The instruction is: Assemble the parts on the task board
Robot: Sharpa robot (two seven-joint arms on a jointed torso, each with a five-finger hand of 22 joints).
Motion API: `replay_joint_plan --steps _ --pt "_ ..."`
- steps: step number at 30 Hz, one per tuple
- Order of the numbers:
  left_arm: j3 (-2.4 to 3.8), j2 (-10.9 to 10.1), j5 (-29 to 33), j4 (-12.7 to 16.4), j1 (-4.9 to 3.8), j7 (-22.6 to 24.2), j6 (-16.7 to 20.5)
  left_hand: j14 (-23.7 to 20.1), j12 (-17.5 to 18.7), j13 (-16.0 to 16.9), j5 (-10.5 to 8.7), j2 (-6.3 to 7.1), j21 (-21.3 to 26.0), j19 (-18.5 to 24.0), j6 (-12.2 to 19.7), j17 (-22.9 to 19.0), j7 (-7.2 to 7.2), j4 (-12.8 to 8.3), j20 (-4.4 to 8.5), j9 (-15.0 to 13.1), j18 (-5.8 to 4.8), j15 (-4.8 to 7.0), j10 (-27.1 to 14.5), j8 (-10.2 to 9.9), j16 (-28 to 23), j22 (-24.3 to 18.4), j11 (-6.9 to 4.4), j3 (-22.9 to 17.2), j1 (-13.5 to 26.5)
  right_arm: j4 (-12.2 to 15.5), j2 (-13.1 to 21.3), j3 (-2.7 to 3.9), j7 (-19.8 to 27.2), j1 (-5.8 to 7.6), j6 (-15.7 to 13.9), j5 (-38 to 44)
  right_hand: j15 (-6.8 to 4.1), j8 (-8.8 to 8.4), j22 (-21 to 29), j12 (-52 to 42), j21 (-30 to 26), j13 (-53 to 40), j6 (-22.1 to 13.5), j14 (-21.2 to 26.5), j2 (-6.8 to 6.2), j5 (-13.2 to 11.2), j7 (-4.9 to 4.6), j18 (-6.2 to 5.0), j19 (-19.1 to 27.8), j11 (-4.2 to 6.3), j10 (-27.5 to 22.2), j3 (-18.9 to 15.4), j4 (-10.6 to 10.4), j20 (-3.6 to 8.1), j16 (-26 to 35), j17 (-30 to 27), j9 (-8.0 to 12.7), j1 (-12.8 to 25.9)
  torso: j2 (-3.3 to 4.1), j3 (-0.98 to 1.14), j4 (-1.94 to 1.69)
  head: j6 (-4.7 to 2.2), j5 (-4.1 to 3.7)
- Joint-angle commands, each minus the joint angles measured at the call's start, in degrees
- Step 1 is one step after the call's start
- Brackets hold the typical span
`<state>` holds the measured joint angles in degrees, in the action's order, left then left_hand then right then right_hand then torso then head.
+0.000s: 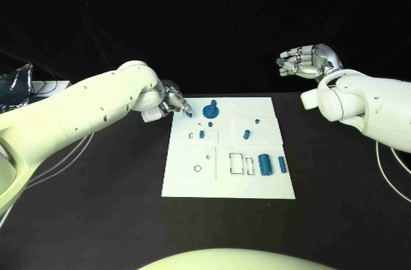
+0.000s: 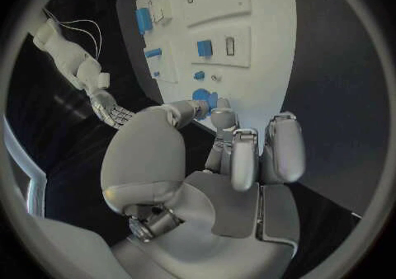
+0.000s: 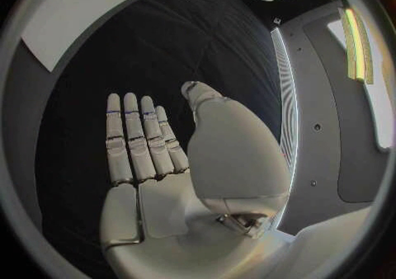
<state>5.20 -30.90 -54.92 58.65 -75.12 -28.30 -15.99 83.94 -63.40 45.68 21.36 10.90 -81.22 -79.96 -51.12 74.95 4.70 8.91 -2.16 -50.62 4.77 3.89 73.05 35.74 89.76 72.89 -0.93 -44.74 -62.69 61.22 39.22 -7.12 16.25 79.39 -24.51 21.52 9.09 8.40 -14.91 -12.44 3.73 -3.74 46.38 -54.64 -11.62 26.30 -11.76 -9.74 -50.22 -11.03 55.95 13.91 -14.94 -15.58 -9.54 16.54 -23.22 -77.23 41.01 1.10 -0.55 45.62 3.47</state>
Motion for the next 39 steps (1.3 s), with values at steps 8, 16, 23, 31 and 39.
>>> replay_joint_plan --steps 8,16,23,31,39 --pt "-2.35 -3.0 -2.4 7.1 0.75 -0.4 7.1 6.0 -0.4 0.6 0.78 0.19 -0.4 -0.7 -2.7 15.0 -2.01 -8.6 0.09 -0.5 -0.99 0.58 1.5 0.3 0.2 0.3 -0.62 -7.8 0.6 -0.3 0.0 -0.01 0.6 -0.18 0.6 0.3 0.13 -0.32 0.0 0.3 0.0 0.1 0.4 0.3 0.15 0.2 -3.12 -0.76 0.3 -0.29 0.2 -0.2 0.2 -0.07 0.4 -0.1 0.0 -0.2 -0.64 0.00 -0.78 0.63 -0.27" --pt "-3.96 -3.3 -5.0 9.6 1.94 -0.4 9.4 6.1 -0.5 0.8 1.19 0.17 -0.3 -0.6 -2.9 15.0 -2.13 -8.7 0.20 -0.5 -0.94 0.69 1.8 0.3 0.2 0.1 -0.74 -8.0 0.7 -0.3 -0.1 -0.03 0.6 -0.29 0.7 0.4 0.13 -0.32 0.0 0.3 0.0 0.1 0.4 0.3 0.15 0.2 -3.12 -0.76 0.3 -0.29 0.2 -0.2 0.2 -0.07 0.4 -0.1 0.0 -0.2 -0.52 0.01 -0.52 0.54 -0.13" --pt "-4.33 -3.3 -6.3 11.0 2.90 -0.4 9.8 6.1 -0.5 0.7 1.32 0.16 -0.3 -0.6 -3.0 15.0 -2.17 -8.8 0.24 -0.5 -0.95 0.72 1.8 0.3 0.2 0.1 -0.77 -8.0 0.7 -0.3 0.0 -0.03 0.6 -0.33 0.7 0.4 0.13 -0.32 0.0 0.3 0.0 0.1 0.4 0.3 0.15 0.2 -3.12 -0.76 0.3 -0.29 0.2 -0.2 0.2 -0.07 0.4 -0.1 0.0 -0.2 -0.49 0.05 -0.54 0.75 -0.28" --pt "-4.47 -3.3 -7.2 11.6 3.20 -0.5 8.5 6.1 -0.4 0.7 1.52 0.15 -0.4 -0.7 -3.1 15.1 -2.21 -8.9 0.29 -0.5 -0.96 0.77 1.9 0.3 0.2 0.2 -0.82 -8.1 0.7 -0.2 0.0 -0.04 0.6 -0.34 0.7 0.5 0.13 -0.32 0.0 0.3 0.0 0.1 0.4 0.3 0.15 0.2 -3.12 -0.76 0.3 -0.29 0.2 -0.2 0.2 -0.07 0.4 -0.1 0.0 -0.2 -0.51 0.07 -0.66 0.90 -0.36" --pt "-4.68 -3.4 -7.8 12.0 3.55 -0.6 7.4 6.1 -0.3 0.7 1.63 0.13 -0.4 -0.7 -3.1 15.1 -2.23 -9.0 0.31 -0.5 -0.97 0.79 1.9 0.3 0.2 0.3 -0.85 -8.2 0.7 -0.2 0.1 -0.04 0.6 -0.34 0.7 0.5 0.13 -0.32 0.0 0.3 0.0 0.1 0.4 0.3 0.15 0.2 -3.12 -0.76 0.3 -0.29 0.2 -0.2 0.2 -0.07 0.4 -0.1 0.0 -0.2 -0.50 0.05 -0.64 1.04 -0.29"
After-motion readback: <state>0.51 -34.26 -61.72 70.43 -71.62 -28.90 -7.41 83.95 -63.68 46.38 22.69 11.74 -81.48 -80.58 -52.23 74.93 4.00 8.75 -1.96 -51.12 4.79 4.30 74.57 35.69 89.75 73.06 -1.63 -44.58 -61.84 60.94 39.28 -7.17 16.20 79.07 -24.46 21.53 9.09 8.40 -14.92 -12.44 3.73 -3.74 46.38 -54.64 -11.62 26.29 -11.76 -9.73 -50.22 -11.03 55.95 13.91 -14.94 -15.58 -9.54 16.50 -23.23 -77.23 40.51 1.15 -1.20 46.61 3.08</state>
